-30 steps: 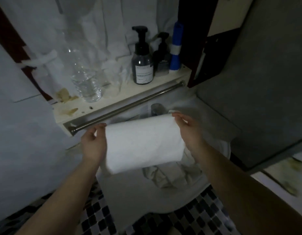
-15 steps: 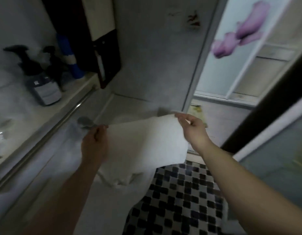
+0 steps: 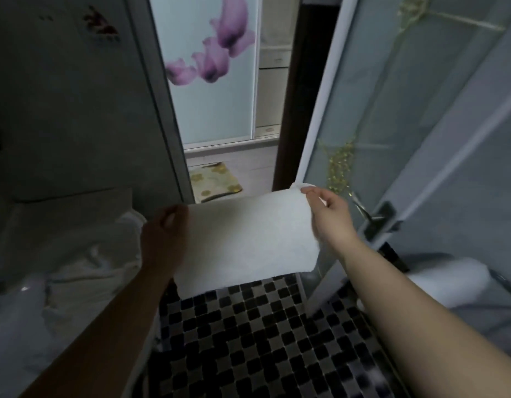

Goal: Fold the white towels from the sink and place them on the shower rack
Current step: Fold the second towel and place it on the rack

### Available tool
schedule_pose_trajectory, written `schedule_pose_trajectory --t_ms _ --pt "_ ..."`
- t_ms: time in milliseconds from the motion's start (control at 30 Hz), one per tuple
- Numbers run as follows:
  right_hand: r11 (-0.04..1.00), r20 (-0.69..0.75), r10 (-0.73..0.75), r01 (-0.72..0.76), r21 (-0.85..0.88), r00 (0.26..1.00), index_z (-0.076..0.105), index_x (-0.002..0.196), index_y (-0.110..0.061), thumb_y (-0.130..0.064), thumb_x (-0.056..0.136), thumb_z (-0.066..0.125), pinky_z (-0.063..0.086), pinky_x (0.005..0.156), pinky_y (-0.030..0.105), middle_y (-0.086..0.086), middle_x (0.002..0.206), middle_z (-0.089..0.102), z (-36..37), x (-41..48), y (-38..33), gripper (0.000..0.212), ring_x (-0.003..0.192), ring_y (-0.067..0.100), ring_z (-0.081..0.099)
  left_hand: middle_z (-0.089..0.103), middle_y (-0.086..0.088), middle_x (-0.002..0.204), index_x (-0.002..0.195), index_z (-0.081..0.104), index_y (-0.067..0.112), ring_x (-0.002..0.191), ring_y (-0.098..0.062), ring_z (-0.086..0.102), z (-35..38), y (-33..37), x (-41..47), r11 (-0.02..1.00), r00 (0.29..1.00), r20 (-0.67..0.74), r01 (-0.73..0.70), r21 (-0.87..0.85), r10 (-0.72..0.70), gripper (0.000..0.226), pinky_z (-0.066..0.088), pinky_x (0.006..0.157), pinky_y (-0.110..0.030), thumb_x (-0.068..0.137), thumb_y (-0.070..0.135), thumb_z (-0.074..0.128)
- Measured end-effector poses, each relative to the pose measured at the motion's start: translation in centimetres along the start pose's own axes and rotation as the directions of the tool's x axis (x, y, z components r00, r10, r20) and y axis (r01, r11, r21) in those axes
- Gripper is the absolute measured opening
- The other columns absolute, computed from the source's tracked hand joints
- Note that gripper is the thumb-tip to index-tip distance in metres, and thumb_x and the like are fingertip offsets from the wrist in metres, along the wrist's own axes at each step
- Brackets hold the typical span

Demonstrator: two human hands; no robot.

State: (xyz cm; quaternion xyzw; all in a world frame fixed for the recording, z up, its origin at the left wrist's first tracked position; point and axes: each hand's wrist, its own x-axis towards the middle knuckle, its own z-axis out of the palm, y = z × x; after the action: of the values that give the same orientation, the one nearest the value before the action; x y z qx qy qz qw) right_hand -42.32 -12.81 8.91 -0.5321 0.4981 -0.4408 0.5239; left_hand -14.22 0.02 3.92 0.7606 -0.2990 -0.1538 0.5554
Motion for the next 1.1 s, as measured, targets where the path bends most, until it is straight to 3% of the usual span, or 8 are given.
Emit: schedule_pose_trajectory --t_ms 200,300,433,533,733,833,967,1100 --pt "0.999 -0.077 0.002 -0.005 -0.037 0.997 0.077 0.091 -0.039 -0.033 0.096 0.061 0.051 0.070 0.014 -0.027 0.095 0.072 -9.3 -2.0 0.6 0.018 0.085 -0.008 0.066 0.065 0.011 0.103 0.105 0.068 0.047 0.082 0.005 0.054 5.6 3.1 -5.9 0.999 0.997 0.066 -0.036 -0.014 0.036 0.024 0.042 0.065 -0.022 0.091 0.061 0.054" --pt "0.997 -0.111 -0.049 0.043 -0.056 0.993 0.076 0.087 -0.038 -0.028 0.097 0.059 0.038 0.069 -0.004 -0.052 0.083 0.058 -14.4 -3.8 0.2 0.022 0.083 -0.030 0.052 0.066 0.008 0.106 0.102 0.068 0.047 0.087 -0.002 0.058 8.2 4.9 -9.9 0.998 0.993 0.105 -0.048 -0.051 0.053 0.025 0.046 0.073 -0.028 0.088 0.063 0.054" --pt "0.994 -0.198 -0.083 0.067 -0.084 0.977 0.076 0.080 -0.041 -0.026 0.097 0.059 0.044 0.071 0.020 -0.040 0.085 0.067 -21.4 -5.5 0.6 0.028 0.079 -0.020 0.057 0.068 0.011 0.106 0.102 0.070 0.043 0.095 -0.011 0.063 11.6 7.6 -15.3 0.989 0.982 0.153 -0.089 -0.115 0.106 0.019 0.050 0.082 -0.035 0.094 0.055 0.059" --pt "0.991 -0.272 -0.107 0.081 -0.104 0.956 0.076 0.078 -0.041 -0.025 0.096 0.061 0.043 0.068 0.021 -0.035 0.081 0.068 -26.6 -6.9 0.9 0.028 0.074 -0.020 0.057 0.069 0.007 0.113 0.105 0.073 0.034 0.105 -0.018 0.063 14.4 9.6 -19.2 0.982 0.969 0.203 -0.107 -0.157 0.138 0.018 0.051 0.092 -0.039 0.097 0.045 0.061" --pt "0.987 -0.391 -0.121 0.068 -0.147 0.913 0.076 0.074 -0.044 -0.030 0.090 0.062 0.045 0.064 0.022 -0.026 0.083 0.070 -36.2 -9.3 0.6 0.026 0.083 -0.001 0.063 0.060 0.033 0.097 0.105 0.069 0.038 0.090 0.024 0.054 19.7 13.1 -26.6 0.970 0.930 0.306 -0.149 -0.193 0.204 0.013 0.037 0.075 -0.014 0.098 0.040 0.058" --pt "0.982 -0.437 -0.135 0.060 -0.181 0.890 0.075 0.074 -0.037 -0.023 0.092 0.063 0.045 0.064 0.018 -0.019 0.089 0.070 -40.6 -10.3 0.9 0.026 0.083 0.000 0.060 0.060 0.035 0.096 0.105 0.068 0.041 0.090 0.029 0.050 22.2 14.5 -29.9 0.969 0.905 0.366 -0.152 -0.195 0.215 0.013 0.035 0.075 -0.011 0.098 0.042 0.057" --pt "0.986 -0.466 -0.095 0.017 -0.168 0.880 0.075 0.077 -0.033 -0.022 0.091 0.063 0.044 0.057 0.006 -0.027 0.074 0.070 -45.0 -11.4 1.4 0.022 0.070 -0.014 0.059 0.063 0.037 0.099 0.098 0.065 0.051 0.096 0.016 0.057 24.5 15.4 -33.3 0.970 0.872 0.442 -0.126 -0.209 0.209 0.011 0.047 0.082 -0.021 0.097 0.049 0.054" --pt "0.989 -0.510 -0.036 -0.042 -0.142 0.860 0.077 0.072 -0.041 -0.027 0.090 0.064 0.045 0.060 0.013 -0.029 0.077 0.069 -49.2 -13.3 2.8 0.026 0.072 -0.012 0.059 0.070 0.019 0.111 0.102 0.069 0.047 0.109 -0.009 0.064 26.7 15.7 -37.0 0.973 0.839 0.519 -0.045 -0.226 0.159 0.020 0.053 0.098 -0.047 0.091 0.057 0.056"
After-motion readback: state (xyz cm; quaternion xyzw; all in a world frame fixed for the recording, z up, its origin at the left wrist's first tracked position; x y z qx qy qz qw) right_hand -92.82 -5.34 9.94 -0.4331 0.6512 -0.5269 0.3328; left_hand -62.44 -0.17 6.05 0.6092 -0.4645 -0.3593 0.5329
